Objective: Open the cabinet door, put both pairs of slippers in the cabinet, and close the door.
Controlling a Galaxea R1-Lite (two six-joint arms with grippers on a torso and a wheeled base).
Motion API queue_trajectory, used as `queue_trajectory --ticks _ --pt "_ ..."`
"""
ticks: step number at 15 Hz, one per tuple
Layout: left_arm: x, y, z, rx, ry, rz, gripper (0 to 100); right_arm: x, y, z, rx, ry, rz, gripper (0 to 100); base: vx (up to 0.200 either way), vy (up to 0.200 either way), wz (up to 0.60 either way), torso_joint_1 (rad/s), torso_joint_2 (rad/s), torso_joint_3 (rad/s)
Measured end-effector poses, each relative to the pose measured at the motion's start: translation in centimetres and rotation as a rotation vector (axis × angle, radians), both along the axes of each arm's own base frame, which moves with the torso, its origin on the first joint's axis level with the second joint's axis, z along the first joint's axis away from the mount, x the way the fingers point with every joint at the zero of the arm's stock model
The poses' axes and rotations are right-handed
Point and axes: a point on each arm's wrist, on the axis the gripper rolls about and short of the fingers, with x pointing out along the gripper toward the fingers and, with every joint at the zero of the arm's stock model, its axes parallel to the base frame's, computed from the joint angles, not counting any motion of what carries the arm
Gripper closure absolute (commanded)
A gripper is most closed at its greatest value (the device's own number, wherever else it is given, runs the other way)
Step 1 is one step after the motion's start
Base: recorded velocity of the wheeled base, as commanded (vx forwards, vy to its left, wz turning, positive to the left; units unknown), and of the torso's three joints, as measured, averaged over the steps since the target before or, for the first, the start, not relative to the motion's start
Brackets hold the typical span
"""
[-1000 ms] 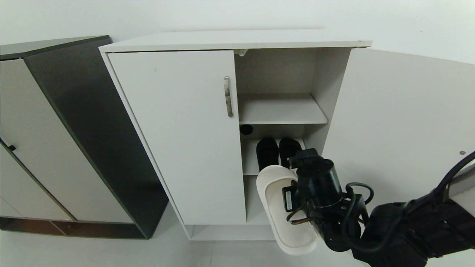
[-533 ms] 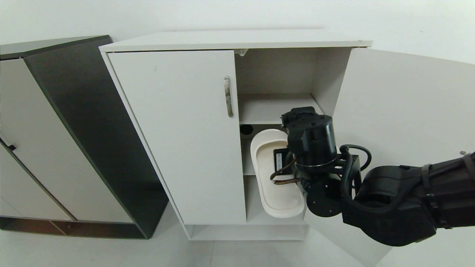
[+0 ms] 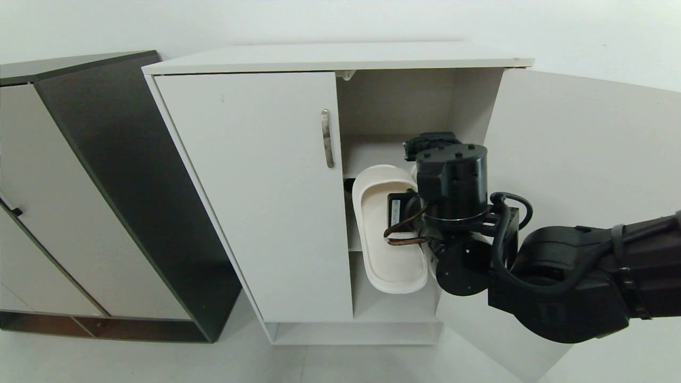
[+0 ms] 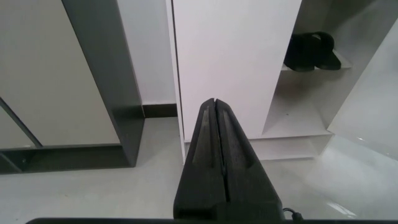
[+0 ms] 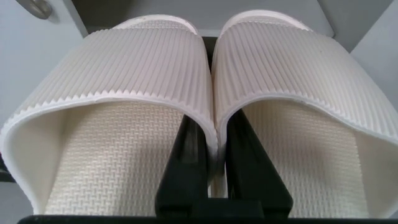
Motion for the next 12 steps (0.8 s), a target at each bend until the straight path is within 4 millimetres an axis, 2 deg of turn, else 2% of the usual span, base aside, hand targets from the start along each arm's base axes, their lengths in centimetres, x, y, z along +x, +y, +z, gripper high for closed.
queue_trajectory --ticks 2,12 --pt "0.00 0.00 0.00 -0.001 0.000 0.001 100 -0.02 -0.05 -0.22 -0.006 0.005 -0.001 100 0.000 0.000 0.00 0.000 0.00 0.000" --pt "0.00 0.00 -0.01 -0.003 0.001 0.000 100 -0.02 -0.14 -0.49 -0.009 0.011 -0.002 100 0.200 0.000 0.00 0.002 0.00 0.003"
